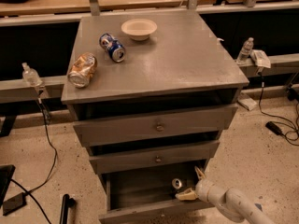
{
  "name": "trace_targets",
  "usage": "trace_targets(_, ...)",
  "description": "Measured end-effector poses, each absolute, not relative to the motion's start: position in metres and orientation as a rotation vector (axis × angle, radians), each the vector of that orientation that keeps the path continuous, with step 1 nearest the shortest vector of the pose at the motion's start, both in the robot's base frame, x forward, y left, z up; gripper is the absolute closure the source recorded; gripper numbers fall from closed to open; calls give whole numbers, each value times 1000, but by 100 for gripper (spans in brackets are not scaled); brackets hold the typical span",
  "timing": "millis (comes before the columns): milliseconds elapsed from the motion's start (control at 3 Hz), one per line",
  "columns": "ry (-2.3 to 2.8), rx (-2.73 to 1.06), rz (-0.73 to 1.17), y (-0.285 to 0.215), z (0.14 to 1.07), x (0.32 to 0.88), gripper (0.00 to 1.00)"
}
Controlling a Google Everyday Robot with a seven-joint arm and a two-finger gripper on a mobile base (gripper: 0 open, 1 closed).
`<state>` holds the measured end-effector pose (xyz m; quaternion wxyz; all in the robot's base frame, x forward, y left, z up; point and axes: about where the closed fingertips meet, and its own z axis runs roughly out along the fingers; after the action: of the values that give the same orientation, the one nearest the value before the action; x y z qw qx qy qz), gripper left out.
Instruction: Pick redbull can from bottom drawer and place on counter
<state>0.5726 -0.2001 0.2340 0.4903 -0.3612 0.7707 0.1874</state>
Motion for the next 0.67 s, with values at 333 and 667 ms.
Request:
trace_targets(333, 1887, -881, 489, -194, 225, 577, 0)
trace_targets(667, 1892, -903, 524, -186, 219, 581, 0)
